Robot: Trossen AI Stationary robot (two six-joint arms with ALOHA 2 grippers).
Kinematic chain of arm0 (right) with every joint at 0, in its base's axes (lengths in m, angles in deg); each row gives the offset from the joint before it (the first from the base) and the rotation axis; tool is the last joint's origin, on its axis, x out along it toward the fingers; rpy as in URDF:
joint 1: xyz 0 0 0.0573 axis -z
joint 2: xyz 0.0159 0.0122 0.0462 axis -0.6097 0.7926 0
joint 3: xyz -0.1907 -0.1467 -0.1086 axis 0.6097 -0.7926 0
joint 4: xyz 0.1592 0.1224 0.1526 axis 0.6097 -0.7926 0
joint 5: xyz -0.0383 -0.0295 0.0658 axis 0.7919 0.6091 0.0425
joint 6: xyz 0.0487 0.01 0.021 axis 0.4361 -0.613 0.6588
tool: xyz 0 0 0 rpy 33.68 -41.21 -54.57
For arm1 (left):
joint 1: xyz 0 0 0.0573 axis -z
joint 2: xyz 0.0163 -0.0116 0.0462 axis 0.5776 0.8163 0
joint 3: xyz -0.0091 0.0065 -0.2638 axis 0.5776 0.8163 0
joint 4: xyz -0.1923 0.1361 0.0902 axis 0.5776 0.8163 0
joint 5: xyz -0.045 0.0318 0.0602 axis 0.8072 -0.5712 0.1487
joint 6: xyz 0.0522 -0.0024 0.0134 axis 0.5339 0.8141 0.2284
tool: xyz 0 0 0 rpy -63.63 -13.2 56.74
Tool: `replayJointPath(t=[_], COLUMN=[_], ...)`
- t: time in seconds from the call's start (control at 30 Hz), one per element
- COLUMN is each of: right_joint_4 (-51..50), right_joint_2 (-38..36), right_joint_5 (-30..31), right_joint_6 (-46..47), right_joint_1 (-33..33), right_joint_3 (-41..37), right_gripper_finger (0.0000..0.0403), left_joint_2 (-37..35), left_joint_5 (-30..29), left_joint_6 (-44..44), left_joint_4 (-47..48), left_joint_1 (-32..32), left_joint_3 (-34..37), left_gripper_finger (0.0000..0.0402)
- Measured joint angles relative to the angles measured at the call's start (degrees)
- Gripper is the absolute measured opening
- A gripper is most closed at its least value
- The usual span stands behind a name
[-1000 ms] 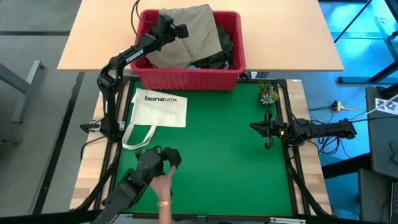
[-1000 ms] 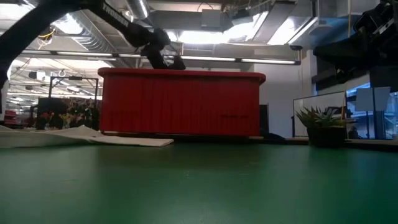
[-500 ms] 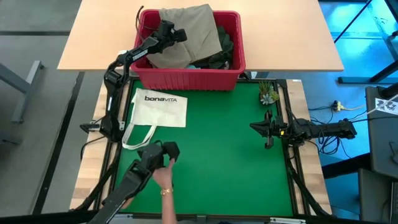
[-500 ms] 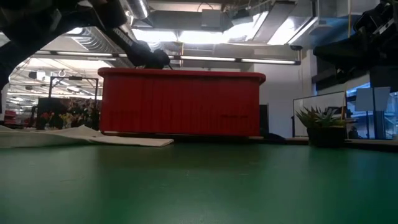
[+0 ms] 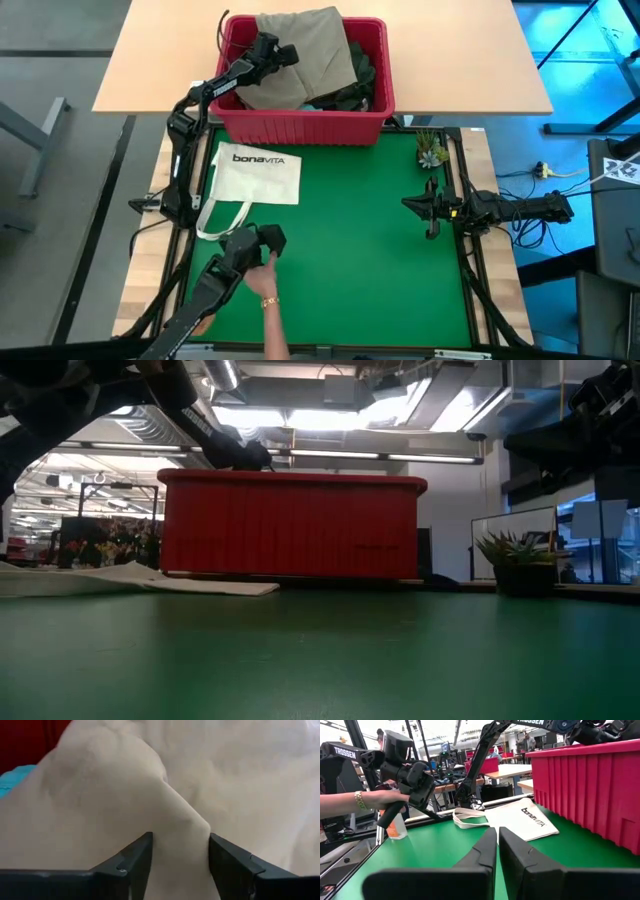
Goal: Fold Laundry from Bin
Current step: Remove the light brown shorts from the red laundry bin
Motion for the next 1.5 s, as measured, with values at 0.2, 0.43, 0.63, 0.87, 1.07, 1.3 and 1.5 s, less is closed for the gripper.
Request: replayJointPath(t=[0.2, 0.43, 0.63, 0.87, 1.07, 1.3, 1.5], right_joint_4=[0.0, 0.1, 0.2, 5.0, 13.1, 15.6, 15.5], right_joint_2=[0.0, 0.0, 0.0, 0.0, 0.0, 0.0, 0.0], right_joint_5=[0.0, 0.0, 0.0, 0.0, 0.0, 4.9, 8.3], right_joint_6=[0.0, -0.1, -1.8, -2.7, -8.5, -9.2, -12.3], right_joint_1=[0.0, 0.0, 0.0, 0.0, 0.0, 0.0, 0.0], right_joint_3=[0.0, 0.0, 0.0, 0.0, 0.0, 0.0, 1.9], right_gripper_finger=[0.0021, 0.0021, 0.0021, 0.0021, 0.0021, 0.0088, 0.0194], left_joint_2=[0.0, 0.0, -0.1, -2.4, -6.4, -10.9, -14.0], left_joint_5=[1.5, 6.2, 11.6, 15.6, 18.8, 22.0, 22.7], left_joint_6=[0.0, -0.2, -0.2, -1.5, 0.3, 0.3, 0.2], left_joint_4=[0.0, -2.5, -9.8, -13.7, -13.4, -13.2, -13.5], left_joint_1=[-0.2, -0.1, 0.7, 1.7, 2.9, 5.2, 7.0], left_joint_3=[0.0, 0.0, 0.0, 0.0, 0.0, 0.0, 0.0], left_gripper_finger=[0.0103, 0.0007, 0.0002, 0.0001, 0.0001, 0.0, 0.0])
